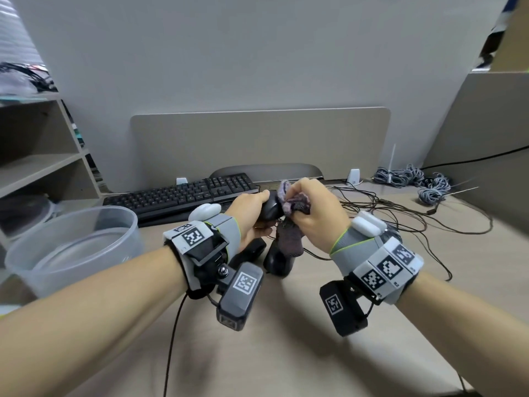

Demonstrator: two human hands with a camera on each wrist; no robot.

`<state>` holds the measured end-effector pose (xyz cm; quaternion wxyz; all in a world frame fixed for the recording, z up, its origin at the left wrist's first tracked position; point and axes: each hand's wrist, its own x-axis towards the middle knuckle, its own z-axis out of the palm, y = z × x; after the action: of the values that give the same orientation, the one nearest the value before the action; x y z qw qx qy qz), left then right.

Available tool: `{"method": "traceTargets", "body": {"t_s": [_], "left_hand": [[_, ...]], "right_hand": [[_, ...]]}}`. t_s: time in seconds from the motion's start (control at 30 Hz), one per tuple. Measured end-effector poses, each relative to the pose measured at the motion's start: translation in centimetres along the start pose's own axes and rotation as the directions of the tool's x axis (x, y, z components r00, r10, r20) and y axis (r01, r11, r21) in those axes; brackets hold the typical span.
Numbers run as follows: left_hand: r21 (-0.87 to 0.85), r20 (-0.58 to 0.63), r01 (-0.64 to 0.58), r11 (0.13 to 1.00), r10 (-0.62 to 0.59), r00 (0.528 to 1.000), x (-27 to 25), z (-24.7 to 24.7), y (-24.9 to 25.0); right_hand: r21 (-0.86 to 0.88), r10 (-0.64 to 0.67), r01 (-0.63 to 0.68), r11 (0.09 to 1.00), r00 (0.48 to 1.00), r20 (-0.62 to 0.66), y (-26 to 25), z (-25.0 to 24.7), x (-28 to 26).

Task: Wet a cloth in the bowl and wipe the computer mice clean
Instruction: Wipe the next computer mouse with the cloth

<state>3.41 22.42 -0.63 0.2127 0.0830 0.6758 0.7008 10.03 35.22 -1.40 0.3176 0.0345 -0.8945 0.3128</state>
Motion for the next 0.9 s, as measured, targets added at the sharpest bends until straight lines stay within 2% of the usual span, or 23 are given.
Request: {"method": "traceTargets", "body": {"t_s": [0.1, 0.13, 0.23, 0.4, 0.5, 0.53, 0.57, 0.67, 0.7, 0.8, 0.83, 0.9], "left_hand": [[-0.074, -0.014, 0.039, 0.996, -0.041, 0.999, 0.5, 0.3, 0.4], [-0.075, -0.018, 0.047, 0.996, -0.049, 0.999, 0.4, 0.3, 0.4], [-0.071, -0.034, 0.073, 0.995, -0.076, 0.997, 0.0, 0.4, 0.5], [-0.047, -0.047, 0.06, 0.997, -0.062, 0.997, 0.3, 0.2, 0.6], [-0.037, -0.042, 0.068, 0.997, -0.07, 0.997, 0.1, -0.1, 0.4], [-0.028, -0.041, 0.067, 0.997, -0.069, 0.997, 0.0, -0.1, 0.4], [-0.028, -0.04, 0.064, 0.998, -0.066, 0.997, 0.1, -0.1, 0.3], [-0.053, -0.029, 0.048, 0.997, -0.049, 0.998, 0.2, -0.1, 0.3], [-0.066, -0.027, 0.05, 0.997, -0.052, 0.998, 0.2, -0.2, 0.2], [-0.134, -0.031, 0.061, 0.989, -0.066, 0.997, -0.4, -0.2, 0.1], [-0.122, -0.043, 0.056, 0.991, -0.062, 0.997, -0.3, -0.3, 0.0], [-0.106, -0.045, 0.042, 0.994, -0.047, 0.998, 0.0, -0.2, -0.1]], "right_hand": [[-0.006, -0.105, 0.107, 0.994, 0.988, 0.109, -0.7, 0.7, -1.1], [-0.02, -0.086, 0.089, 0.996, 0.989, 0.123, -0.2, 0.7, -1.0], [-0.102, 0.082, -0.074, 0.992, 0.994, 0.078, 1.2, -0.1, 0.2], [-0.048, 0.005, 0.001, 0.999, 0.992, 0.124, -0.2, 0.3, -0.6], [-0.057, 0.2, -0.197, 0.979, 0.979, 0.047, 1.3, -0.4, 0.7], [-0.035, 0.209, -0.208, 0.977, 0.978, 0.02, 1.1, -0.5, 0.7], [-0.012, 0.157, -0.157, 0.988, 0.987, 0.02, 0.4, -0.3, 0.5], [-0.03, -0.032, 0.038, 0.999, 0.987, 0.158, -2.0, 1.0, -0.9], [-0.047, -0.03, 0.038, 0.998, 0.985, 0.168, -1.6, 1.0, -0.8], [-0.157, 0.148, -0.136, 0.978, 0.987, 0.068, 0.9, 0.1, 0.4], [-0.175, 0.144, -0.134, 0.975, 0.988, 0.047, 0.9, 0.1, 0.4], [-0.12, -0.002, 0.012, 0.993, 0.997, 0.083, -0.9, 0.9, -0.4]]}}
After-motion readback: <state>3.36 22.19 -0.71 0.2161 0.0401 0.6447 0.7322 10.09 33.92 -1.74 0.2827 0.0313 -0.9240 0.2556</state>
